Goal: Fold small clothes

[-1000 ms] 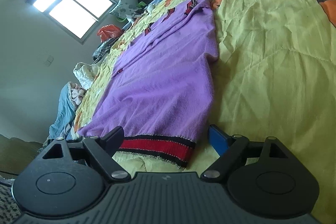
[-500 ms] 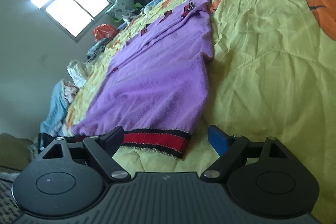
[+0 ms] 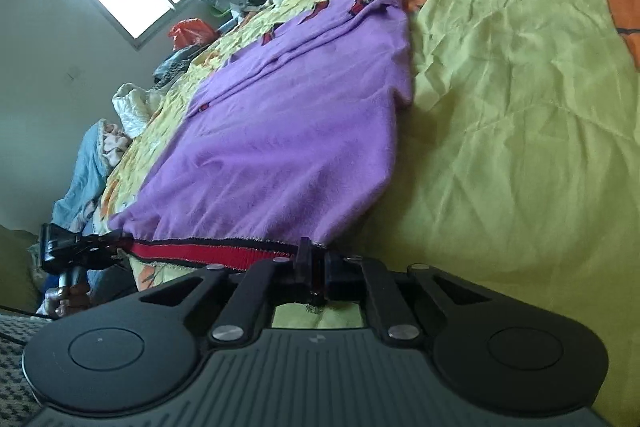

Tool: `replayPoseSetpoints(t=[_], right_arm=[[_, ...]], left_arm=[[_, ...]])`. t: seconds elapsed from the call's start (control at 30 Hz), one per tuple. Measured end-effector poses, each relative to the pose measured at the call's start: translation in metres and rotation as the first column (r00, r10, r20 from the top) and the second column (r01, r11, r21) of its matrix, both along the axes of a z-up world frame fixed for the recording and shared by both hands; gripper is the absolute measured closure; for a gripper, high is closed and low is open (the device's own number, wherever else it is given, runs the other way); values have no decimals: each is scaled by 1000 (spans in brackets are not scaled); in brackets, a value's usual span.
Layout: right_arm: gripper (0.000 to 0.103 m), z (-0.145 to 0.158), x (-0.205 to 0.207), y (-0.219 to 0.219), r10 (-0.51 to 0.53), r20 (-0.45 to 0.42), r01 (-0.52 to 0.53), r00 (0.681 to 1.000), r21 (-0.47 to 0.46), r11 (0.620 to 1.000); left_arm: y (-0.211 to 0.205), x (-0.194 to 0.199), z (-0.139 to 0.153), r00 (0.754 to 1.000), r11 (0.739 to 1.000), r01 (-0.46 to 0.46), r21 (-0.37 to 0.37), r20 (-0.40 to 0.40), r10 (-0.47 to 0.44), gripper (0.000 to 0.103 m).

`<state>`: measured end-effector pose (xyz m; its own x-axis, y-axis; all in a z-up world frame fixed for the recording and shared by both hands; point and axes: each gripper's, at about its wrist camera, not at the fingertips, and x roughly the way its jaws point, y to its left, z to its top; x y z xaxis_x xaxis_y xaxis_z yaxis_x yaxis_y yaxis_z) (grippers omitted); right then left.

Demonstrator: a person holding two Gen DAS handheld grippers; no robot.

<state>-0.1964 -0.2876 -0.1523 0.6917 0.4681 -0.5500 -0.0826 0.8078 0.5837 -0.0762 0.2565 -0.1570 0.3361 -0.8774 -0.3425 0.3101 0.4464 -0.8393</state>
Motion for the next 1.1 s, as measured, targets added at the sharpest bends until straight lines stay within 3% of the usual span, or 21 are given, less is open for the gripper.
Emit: replayPoseSetpoints(t=[0.03,0.13,0.23,0.37,0.57,0.67,0.77,0.9,1.0,1.1], right_arm=[[99,2,-1,2,-7,5,7,1000,-3,1000],[99,5,-4,6,-12,31,12,999,15,1000],[99,2,-4,9,-24,33,23,999,25,999],[99,4,-6,10,-35,55,31,998,57,998],[99,40,-28,-1,-57,244,2,968,220,976],[100,59,-47,-9,-65,288,4,956,208,978],[100,56,-62,-18,-73,251,26,965,184,983],[100,19,-58,-24,-98,123,86,988,99,991],[100,-3,-54,-26,-126,52,121,991,87,989],[100,4,-65,-26,-125,114,110,985,136,985]], left_arm=[[1,-1,0,1000,1000,1,-8,4,-1,65],[2,-1,-1,1000,1000,11,-12,3,-11,66],[-1,2,-4,999,999,35,18,-23,-35,101],[2,0,-7,999,1000,17,12,-28,-17,100],[8,-18,22,996,995,72,-65,50,-69,100],[19,-30,27,995,992,89,-89,51,-85,100],[28,-38,12,997,994,81,-73,-1,-81,100],[30,-36,-18,995,994,62,-87,-72,-69,100],[25,-37,-21,995,995,62,-77,-76,-68,100],[26,-40,-9,998,991,50,-124,-35,-55,100]])
